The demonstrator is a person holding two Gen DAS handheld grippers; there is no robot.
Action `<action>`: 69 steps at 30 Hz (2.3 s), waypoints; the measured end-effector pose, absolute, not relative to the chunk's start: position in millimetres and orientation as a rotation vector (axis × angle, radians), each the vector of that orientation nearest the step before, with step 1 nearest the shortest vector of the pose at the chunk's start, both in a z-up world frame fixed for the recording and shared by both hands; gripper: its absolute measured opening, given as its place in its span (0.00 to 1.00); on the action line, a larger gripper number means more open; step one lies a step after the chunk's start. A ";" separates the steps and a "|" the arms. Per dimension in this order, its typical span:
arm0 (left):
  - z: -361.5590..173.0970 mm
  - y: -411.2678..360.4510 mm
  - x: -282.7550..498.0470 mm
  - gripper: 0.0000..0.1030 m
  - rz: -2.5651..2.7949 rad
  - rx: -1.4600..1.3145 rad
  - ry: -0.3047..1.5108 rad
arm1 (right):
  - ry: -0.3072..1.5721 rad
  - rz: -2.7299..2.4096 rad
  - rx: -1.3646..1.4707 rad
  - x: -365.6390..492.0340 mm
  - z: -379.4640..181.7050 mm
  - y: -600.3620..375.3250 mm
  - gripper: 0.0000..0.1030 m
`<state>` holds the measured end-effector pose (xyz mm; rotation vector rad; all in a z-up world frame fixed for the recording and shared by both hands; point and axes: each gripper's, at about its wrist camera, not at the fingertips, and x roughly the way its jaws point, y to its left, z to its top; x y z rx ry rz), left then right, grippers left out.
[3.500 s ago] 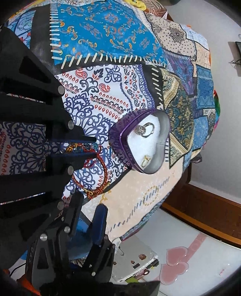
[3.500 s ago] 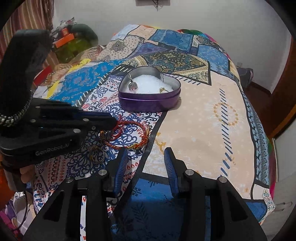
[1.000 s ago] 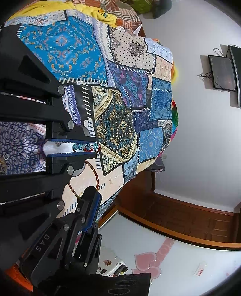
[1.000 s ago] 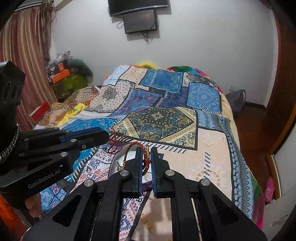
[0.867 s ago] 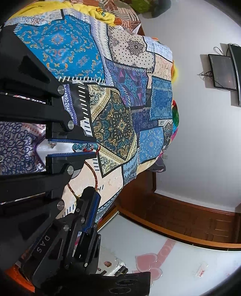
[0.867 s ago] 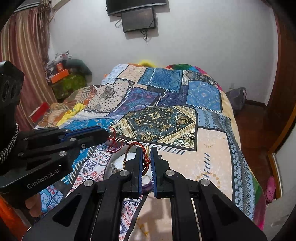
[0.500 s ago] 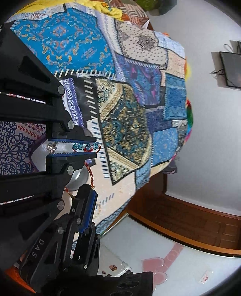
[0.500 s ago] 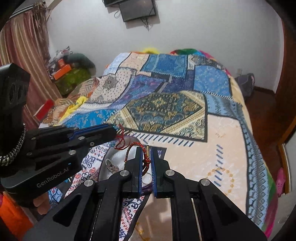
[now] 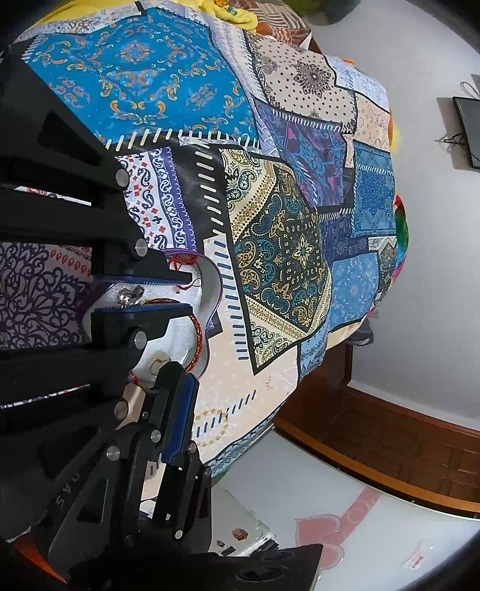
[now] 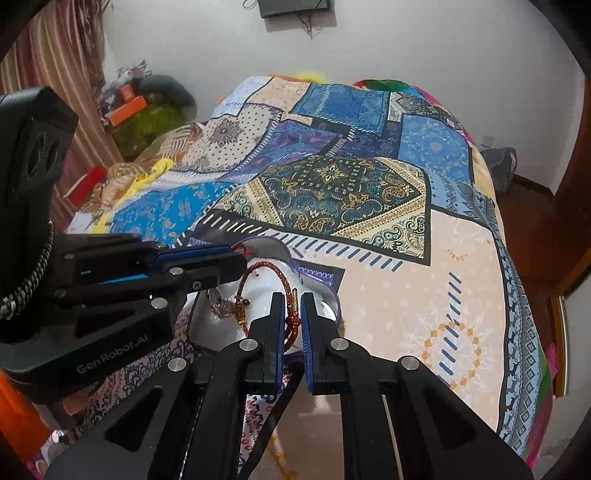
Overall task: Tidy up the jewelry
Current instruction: 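Open the left tool into the tin while the right tool releases the red bracelet, then move both tools to the remaining rings and grasp a gold ring with the right tool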
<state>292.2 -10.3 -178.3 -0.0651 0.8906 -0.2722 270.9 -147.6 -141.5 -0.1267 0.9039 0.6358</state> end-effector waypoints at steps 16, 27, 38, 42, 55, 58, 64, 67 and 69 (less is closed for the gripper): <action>-157.4 -1.0 268.2 0.09 -0.235 -0.034 0.845 | 0.855 0.595 -0.193 258.3 -131.5 -141.7 0.23; -140.1 12.1 237.9 0.33 -0.193 -0.031 0.809 | 0.790 0.579 -0.199 240.9 -109.2 -143.1 0.41; -122.1 14.6 196.9 0.43 -0.170 0.001 0.779 | 0.754 0.587 -0.195 207.7 -88.7 -147.3 0.42; -120.5 18.5 182.0 0.46 -0.154 0.009 0.780 | 0.745 0.588 -0.203 193.3 -86.5 -148.1 0.42; -142.3 34.6 149.1 0.46 -0.118 0.015 0.831 | 0.863 0.626 -0.232 169.6 -125.3 -133.0 0.42; -153.1 37.1 146.5 0.46 -0.116 0.010 0.858 | 0.911 0.644 -0.257 165.4 -141.8 -125.5 0.42; -172.3 40.8 146.0 0.46 -0.120 -0.005 0.906 | 0.981 0.669 -0.266 161.8 -164.2 -119.2 0.42; -180.1 39.6 146.4 0.46 -0.126 -0.007 0.925 | 1.003 0.687 -0.264 161.7 -169.6 -117.3 0.42; -184.1 38.7 146.7 0.46 -0.126 -0.007 0.930 | 1.010 0.699 -0.265 161.9 -172.2 -114.9 0.42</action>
